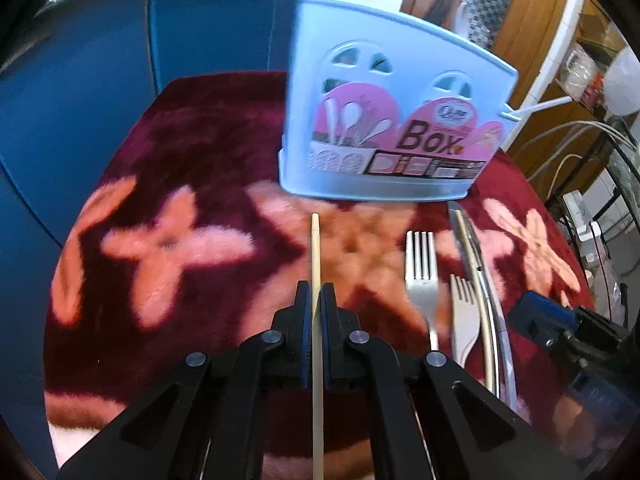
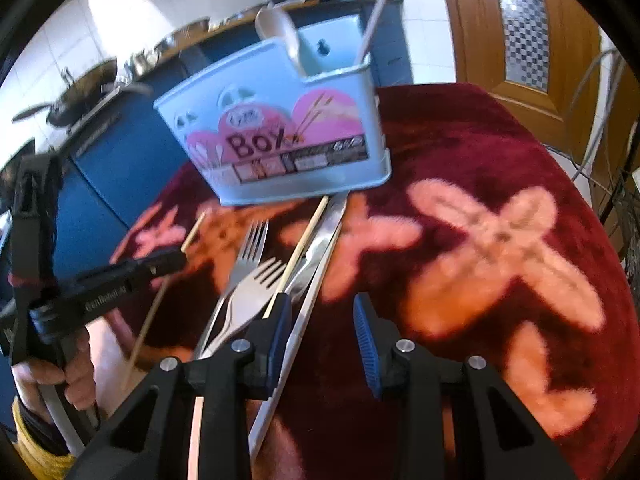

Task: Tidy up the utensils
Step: 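Close the left tool on a wooden chopstick while the right tool grasps a white plastic stick, then lift the chopstick with the left tool while the right tool carries the white stick over the holder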

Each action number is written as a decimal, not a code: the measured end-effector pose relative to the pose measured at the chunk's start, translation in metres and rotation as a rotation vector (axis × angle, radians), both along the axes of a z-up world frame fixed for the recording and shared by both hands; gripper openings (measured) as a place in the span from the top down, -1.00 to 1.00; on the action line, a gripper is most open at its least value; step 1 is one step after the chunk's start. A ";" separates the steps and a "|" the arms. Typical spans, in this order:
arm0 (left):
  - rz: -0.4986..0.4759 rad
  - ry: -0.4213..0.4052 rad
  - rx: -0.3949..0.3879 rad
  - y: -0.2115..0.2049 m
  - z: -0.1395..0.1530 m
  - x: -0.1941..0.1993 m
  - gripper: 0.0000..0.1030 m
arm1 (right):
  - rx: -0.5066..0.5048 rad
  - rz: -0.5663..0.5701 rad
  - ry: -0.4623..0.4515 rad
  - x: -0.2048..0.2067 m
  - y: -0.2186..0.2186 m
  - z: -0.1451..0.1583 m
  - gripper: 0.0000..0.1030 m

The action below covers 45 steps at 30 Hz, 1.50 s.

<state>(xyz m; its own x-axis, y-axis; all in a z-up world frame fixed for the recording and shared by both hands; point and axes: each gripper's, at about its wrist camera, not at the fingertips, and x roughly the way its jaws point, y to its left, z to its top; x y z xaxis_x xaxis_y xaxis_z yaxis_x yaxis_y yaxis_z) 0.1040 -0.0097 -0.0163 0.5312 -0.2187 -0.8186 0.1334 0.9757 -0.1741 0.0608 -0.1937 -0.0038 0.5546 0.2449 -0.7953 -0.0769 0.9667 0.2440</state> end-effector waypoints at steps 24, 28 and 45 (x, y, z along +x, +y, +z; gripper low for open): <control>-0.110 0.135 -0.005 -0.002 -0.007 0.024 0.93 | -0.106 0.137 0.268 0.081 0.013 -0.012 0.49; -0.148 0.180 0.041 -0.007 -0.006 0.031 0.92 | -0.156 0.165 0.262 0.080 0.019 -0.011 0.71; -0.174 0.257 0.064 -0.013 -0.008 0.043 0.91 | -0.168 0.212 0.345 0.067 0.017 -0.012 0.87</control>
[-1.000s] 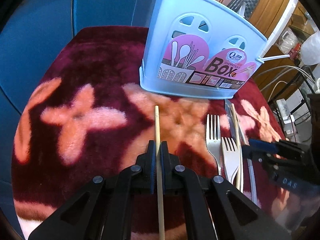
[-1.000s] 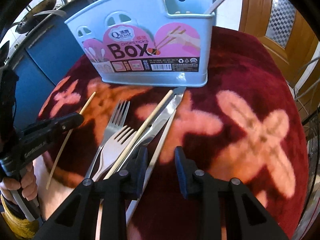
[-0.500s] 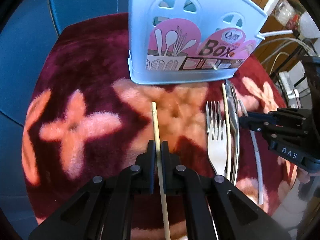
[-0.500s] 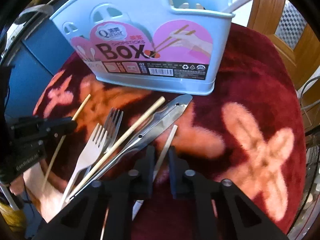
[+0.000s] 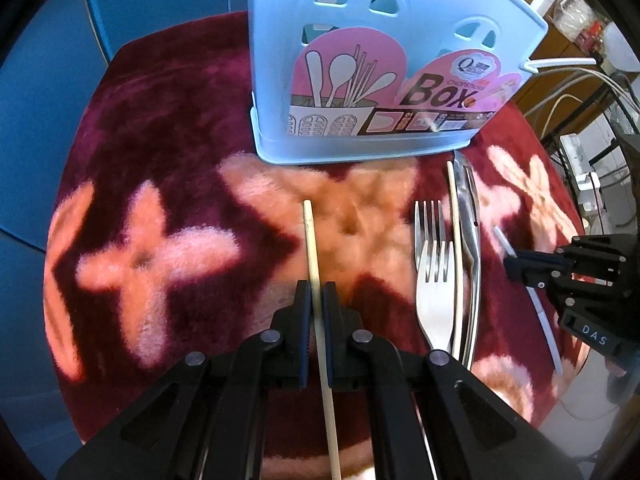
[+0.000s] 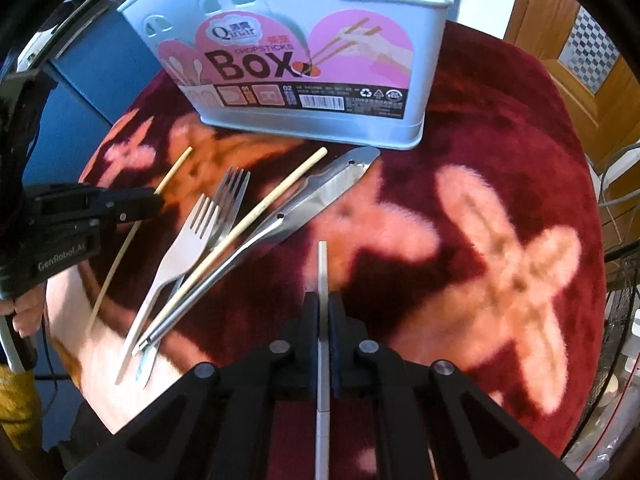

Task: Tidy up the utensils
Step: 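Lift the chopstick with the left tool while the right tool carries the white stick over the holder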

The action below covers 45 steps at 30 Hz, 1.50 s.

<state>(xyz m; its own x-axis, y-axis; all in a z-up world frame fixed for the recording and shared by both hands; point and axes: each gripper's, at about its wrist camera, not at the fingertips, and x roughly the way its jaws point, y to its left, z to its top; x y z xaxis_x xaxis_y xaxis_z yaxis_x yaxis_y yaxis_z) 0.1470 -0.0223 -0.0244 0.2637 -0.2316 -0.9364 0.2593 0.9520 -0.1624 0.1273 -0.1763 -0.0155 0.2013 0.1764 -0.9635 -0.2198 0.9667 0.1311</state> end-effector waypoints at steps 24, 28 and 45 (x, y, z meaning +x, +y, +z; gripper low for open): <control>0.052 -0.279 -0.310 0.015 0.077 -0.053 0.96 | 0.206 -0.079 -0.358 -0.056 -0.008 0.066 0.89; 0.052 -0.363 -0.362 0.009 0.100 -0.060 0.96 | 0.247 -0.113 -0.496 -0.059 -0.010 0.093 0.89; 0.133 -0.679 -0.396 0.002 0.178 -0.011 0.96 | 0.240 -0.202 -0.771 -0.029 -0.034 0.177 0.89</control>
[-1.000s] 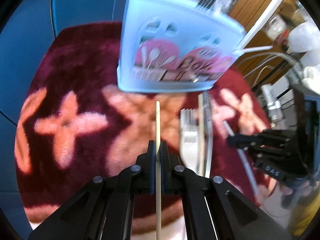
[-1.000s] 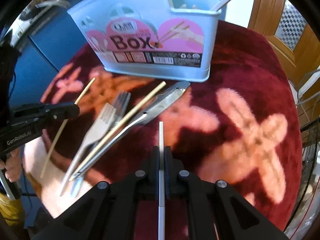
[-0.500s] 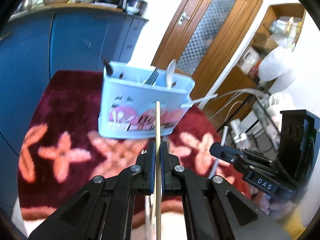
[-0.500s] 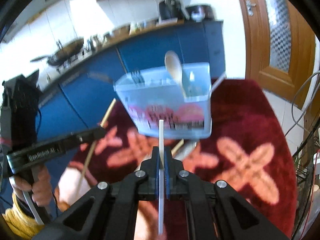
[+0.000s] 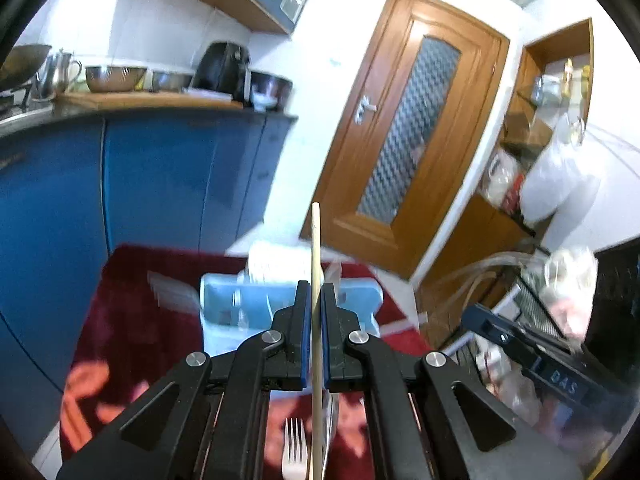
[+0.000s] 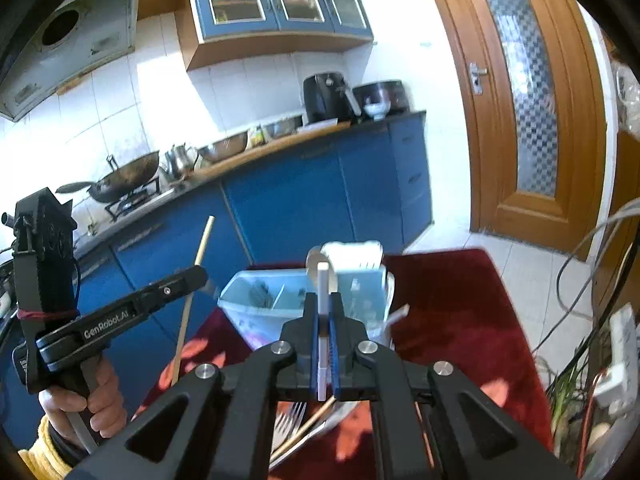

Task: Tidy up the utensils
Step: 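Lift the chopstick with the left tool while the right tool carries the white stick over the holder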

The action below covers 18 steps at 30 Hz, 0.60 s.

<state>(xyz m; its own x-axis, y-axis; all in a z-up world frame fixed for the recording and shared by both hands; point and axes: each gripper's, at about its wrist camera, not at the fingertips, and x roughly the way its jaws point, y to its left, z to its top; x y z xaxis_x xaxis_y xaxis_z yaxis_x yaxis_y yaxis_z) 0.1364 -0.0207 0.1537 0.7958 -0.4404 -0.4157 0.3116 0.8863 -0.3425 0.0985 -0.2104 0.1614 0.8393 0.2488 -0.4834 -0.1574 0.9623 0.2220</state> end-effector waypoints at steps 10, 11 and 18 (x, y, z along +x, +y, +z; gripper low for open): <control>0.208 -0.166 0.007 0.006 0.025 0.050 0.96 | -0.020 -0.033 -0.050 0.039 -0.005 0.026 0.89; 0.243 -0.193 0.019 0.005 0.022 0.053 0.96 | -0.017 -0.038 -0.055 0.043 -0.005 0.027 0.89; 0.356 -0.309 0.026 0.004 0.009 0.067 0.96 | -0.058 -0.055 -0.056 0.064 -0.004 0.017 0.89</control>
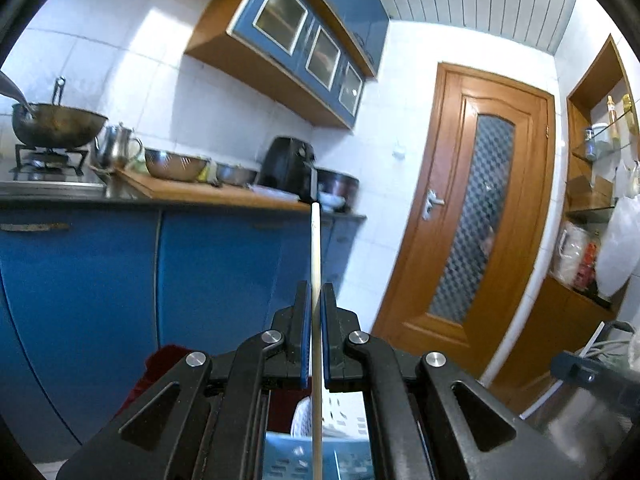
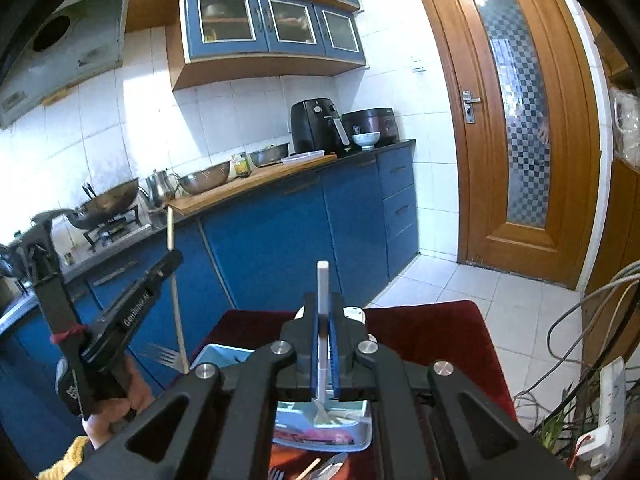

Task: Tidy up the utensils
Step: 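Lift the chopstick with the left tool while the right tool carries the white stick over the holder, then lower the chopstick into the holder and open the left tool while the right tool releases the stick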

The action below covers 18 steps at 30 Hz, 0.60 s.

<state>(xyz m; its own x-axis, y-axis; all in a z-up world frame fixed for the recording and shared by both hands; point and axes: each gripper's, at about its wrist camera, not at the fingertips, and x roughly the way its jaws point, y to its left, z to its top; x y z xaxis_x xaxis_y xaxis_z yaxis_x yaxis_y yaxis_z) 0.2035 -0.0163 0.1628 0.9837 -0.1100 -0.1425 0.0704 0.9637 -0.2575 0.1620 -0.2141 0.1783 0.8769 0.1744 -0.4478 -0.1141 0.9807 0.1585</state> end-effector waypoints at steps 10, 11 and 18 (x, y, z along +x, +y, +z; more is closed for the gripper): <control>0.039 -0.047 0.100 -0.021 -0.033 0.005 0.96 | -0.046 0.020 0.103 0.031 0.007 -0.038 0.89; 0.040 -0.050 0.106 -0.024 -0.036 0.004 0.96 | -0.046 0.023 0.111 0.033 0.008 -0.042 0.89; 0.037 -0.070 0.145 -0.027 -0.051 -0.001 0.96 | -0.049 0.057 0.173 0.047 0.012 -0.063 0.88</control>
